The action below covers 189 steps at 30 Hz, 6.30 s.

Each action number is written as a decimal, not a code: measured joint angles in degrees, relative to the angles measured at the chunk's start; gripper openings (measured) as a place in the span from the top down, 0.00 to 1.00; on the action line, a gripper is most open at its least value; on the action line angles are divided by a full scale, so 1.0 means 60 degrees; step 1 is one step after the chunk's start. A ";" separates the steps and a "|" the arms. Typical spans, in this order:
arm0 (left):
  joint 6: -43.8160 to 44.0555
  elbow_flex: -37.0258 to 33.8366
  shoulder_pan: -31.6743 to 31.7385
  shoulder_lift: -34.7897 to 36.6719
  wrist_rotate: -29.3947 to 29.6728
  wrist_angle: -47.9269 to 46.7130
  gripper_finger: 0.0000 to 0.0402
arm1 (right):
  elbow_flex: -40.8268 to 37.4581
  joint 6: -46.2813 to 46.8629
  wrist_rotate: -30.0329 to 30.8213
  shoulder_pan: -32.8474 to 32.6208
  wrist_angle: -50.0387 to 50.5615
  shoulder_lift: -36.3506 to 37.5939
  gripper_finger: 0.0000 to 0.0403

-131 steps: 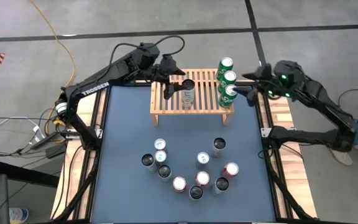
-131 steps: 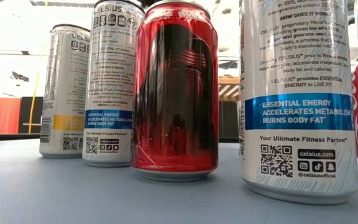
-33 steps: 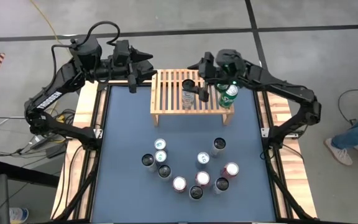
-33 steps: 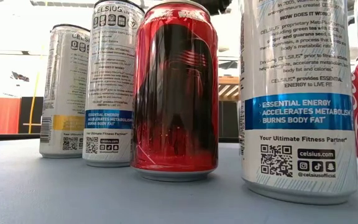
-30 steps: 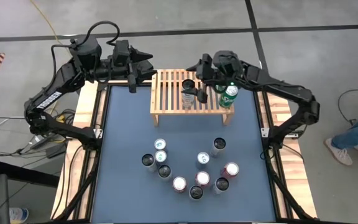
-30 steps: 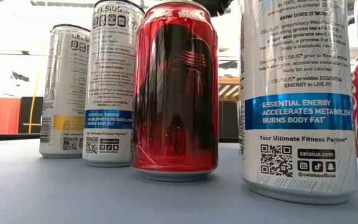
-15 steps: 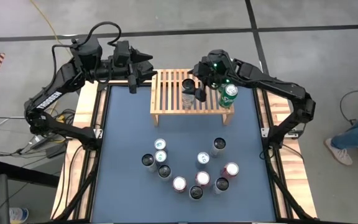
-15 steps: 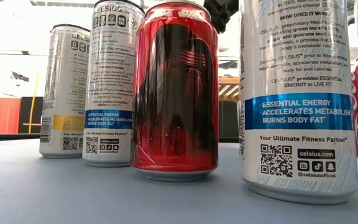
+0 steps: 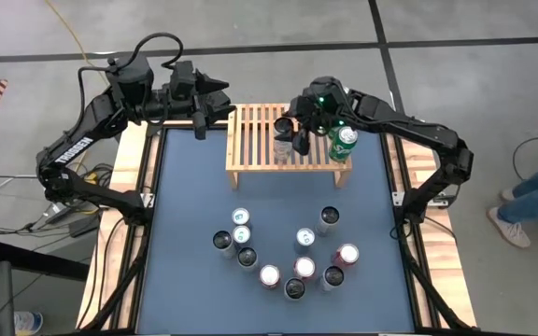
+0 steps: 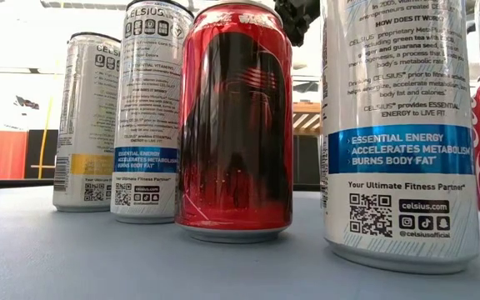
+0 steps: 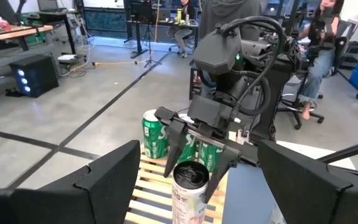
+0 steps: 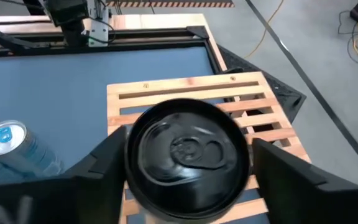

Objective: Place canned beverage on shelf
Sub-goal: Put the top left white-yellow soda can on the shelf, then put the left white-yellow soda can on the shelf aligned with the other white-yellow soda can

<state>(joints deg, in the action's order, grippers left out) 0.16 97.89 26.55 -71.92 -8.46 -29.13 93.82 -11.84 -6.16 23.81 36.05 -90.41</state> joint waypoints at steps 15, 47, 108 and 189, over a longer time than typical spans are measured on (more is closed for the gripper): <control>-0.0066 0.0000 0.0002 0.0000 0.0061 -0.0174 0.22 | 0.0000 -0.0109 0.0027 -0.0001 0.0113 0.0109 0.60; 0.0113 0.0000 0.0001 -0.0004 0.0358 -0.0156 0.22 | 0.0408 -0.2610 -0.2499 0.4128 0.0253 0.0800 0.60; 0.0259 0.0000 0.0000 -0.0015 0.1019 -0.0163 0.22 | 0.0412 -0.3103 -0.3513 0.4907 0.1029 -0.0109 0.37; 1.0887 -0.6579 -1.1067 -0.0222 0.8895 -0.1608 0.22 | 0.6346 -0.1526 -0.3466 0.4838 0.3941 -0.0132 0.21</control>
<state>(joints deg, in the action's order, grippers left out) 65.49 58.41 -39.86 -73.25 44.91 -38.78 131.90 -20.99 -26.96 52.84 59.69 -91.20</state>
